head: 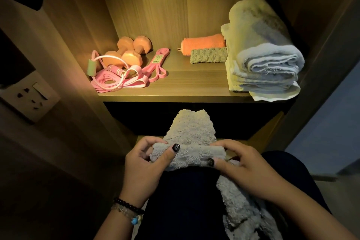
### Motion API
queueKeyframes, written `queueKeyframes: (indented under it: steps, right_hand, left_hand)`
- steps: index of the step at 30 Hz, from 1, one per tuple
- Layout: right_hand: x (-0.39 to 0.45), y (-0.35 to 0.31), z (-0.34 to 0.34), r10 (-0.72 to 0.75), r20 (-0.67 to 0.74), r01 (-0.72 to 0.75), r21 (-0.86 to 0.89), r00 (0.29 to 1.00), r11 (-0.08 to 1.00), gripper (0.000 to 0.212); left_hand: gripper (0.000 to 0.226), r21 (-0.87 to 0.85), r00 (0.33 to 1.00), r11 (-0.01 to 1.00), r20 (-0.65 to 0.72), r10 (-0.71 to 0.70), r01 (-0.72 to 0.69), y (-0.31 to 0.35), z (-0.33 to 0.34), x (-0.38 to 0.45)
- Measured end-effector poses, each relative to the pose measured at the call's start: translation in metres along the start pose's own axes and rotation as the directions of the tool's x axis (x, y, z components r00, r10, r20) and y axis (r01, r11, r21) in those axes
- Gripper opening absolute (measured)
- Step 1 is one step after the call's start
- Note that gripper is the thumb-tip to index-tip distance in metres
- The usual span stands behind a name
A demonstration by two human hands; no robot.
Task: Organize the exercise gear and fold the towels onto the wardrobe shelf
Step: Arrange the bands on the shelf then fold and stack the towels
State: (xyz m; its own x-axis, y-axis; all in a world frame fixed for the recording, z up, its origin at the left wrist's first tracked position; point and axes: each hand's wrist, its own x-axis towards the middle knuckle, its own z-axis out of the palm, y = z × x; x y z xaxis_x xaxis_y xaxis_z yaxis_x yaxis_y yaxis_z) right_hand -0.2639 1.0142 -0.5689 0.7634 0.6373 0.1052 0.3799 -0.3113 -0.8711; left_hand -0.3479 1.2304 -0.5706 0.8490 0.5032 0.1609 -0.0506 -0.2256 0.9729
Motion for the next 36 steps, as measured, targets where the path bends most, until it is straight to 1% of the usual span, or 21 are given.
queueKeyframes:
  steps: [2,5,7,9,12,15,16,17,18,19,20,21,23,24,25,26,27,29,30,33,36]
  right_hand:
    - [0.002,0.002,0.003,0.051,-0.017,-0.048,0.11,0.999,0.993,0.014]
    - [0.006,0.006,0.007,0.102,-0.065,-0.093,0.127,0.993,0.988,0.014]
    - [0.009,0.007,0.009,0.141,-0.087,-0.127,0.146,0.986,0.981,0.028]
    - [0.011,0.01,0.012,0.193,-0.099,-0.174,0.179,0.976,0.968,0.042]
    - [0.013,0.01,0.012,0.249,-0.131,-0.211,0.249,0.96,0.945,0.027]
    - [0.015,0.008,0.013,0.307,-0.184,-0.255,0.259,0.934,0.932,0.023]
    - [0.016,0.006,0.013,0.313,-0.214,-0.262,0.237,0.925,0.936,0.023]
    - [0.017,0.002,0.013,0.311,-0.25,-0.269,0.191,0.917,0.944,0.023]
    - [0.016,-0.001,0.012,0.296,-0.292,-0.274,0.115,0.909,0.955,0.023]
    - [0.016,-0.006,0.01,0.264,-0.328,-0.276,0.012,0.907,0.961,0.024]
    - [0.014,-0.011,0.009,0.214,-0.352,-0.263,-0.098,0.911,0.96,0.025]
    - [0.012,-0.016,0.009,0.138,-0.372,-0.23,-0.215,0.918,0.949,0.025]
    - [0.01,-0.021,0.011,-0.092,-0.371,-0.094,-0.454,0.924,0.886,0.021]
    - [0.008,-0.02,0.014,-0.189,-0.332,-0.02,-0.534,0.924,0.845,0.016]
    - [0.007,-0.018,0.017,-0.256,-0.282,0.047,-0.584,0.925,0.81,0.012]
    - [0.005,-0.014,0.021,-0.3,-0.233,0.099,-0.614,0.925,0.783,0.013]
    - [0.004,-0.009,0.024,-0.311,-0.193,0.126,-0.627,0.931,0.769,0.019]
    - [0.002,-0.005,0.025,-0.262,-0.162,0.113,-0.61,0.951,0.785,0.032]
    - [0.002,-0.004,0.024,-0.239,-0.158,0.1,-0.597,0.958,0.796,0.036]
    - [0.002,-0.006,0.021,-0.199,-0.118,0.096,-0.579,0.973,0.81,0.041]
    - [-0.001,-0.006,0.015,-0.149,-0.061,0.091,-0.553,0.987,0.828,0.049]
  left_hand:
    - [0.027,-0.003,0.999,0.999,0.013,-0.032,0.032,0.002,0.002,0.002]
    - [0.021,0.054,0.995,0.995,0.045,-0.09,0.087,0.004,0.004,0.007]
    - [0.018,0.124,0.992,0.987,0.066,-0.107,0.098,0.005,0.006,0.012]
    - [0.017,0.14,0.987,0.982,0.076,-0.138,0.127,0.006,0.008,0.016]
    - [0.018,0.141,0.986,0.978,0.039,-0.163,0.156,0.007,0.013,0.02]
    - [0.018,0.177,0.989,0.973,-0.02,-0.149,0.151,0.009,0.019,0.019]
    - [0.019,0.263,0.994,0.959,-0.037,-0.102,0.108,0.009,0.02,0.017]
    - [0.019,0.42,0.999,0.907,-0.036,-0.006,0.02,0.009,0.019,0.016]
    - [0.019,0.591,0.991,0.799,0.011,0.131,-0.112,0.012,0.018,0.015]
    - [0.018,0.704,0.958,0.663,0.093,0.27,-0.256,0.015,0.018,0.013]
    - [0.015,0.74,0.907,0.554,0.185,0.378,-0.381,0.018,0.019,0.012]
    - [0.012,0.733,0.852,0.476,0.277,0.444,-0.486,0.02,0.021,0.01]
    - [0.016,0.675,0.756,0.382,0.426,0.497,-0.631,0.02,0.021,0.007]
    - [0.022,0.653,0.734,0.365,0.475,0.486,-0.664,0.019,0.018,0.006]
    - [0.027,0.635,0.723,0.364,0.507,0.47,-0.682,0.018,0.014,0.006]
    - [0.03,0.615,0.724,0.388,0.526,0.448,-0.687,0.016,0.008,0.007]
    - [0.033,0.589,0.734,0.437,0.539,0.414,-0.68,0.015,0.002,0.007]
    - [0.038,0.525,0.753,0.557,0.564,0.339,-0.644,0.014,-0.007,0.007]
    - [0.042,0.507,0.76,0.596,0.572,0.309,-0.623,0.014,-0.009,0.007]
    - [0.047,0.521,0.778,0.609,0.559,0.286,-0.598,0.011,-0.006,0.005]
    - [0.042,0.52,0.79,0.616,0.529,0.311,-0.591,0.01,-0.003,0.007]
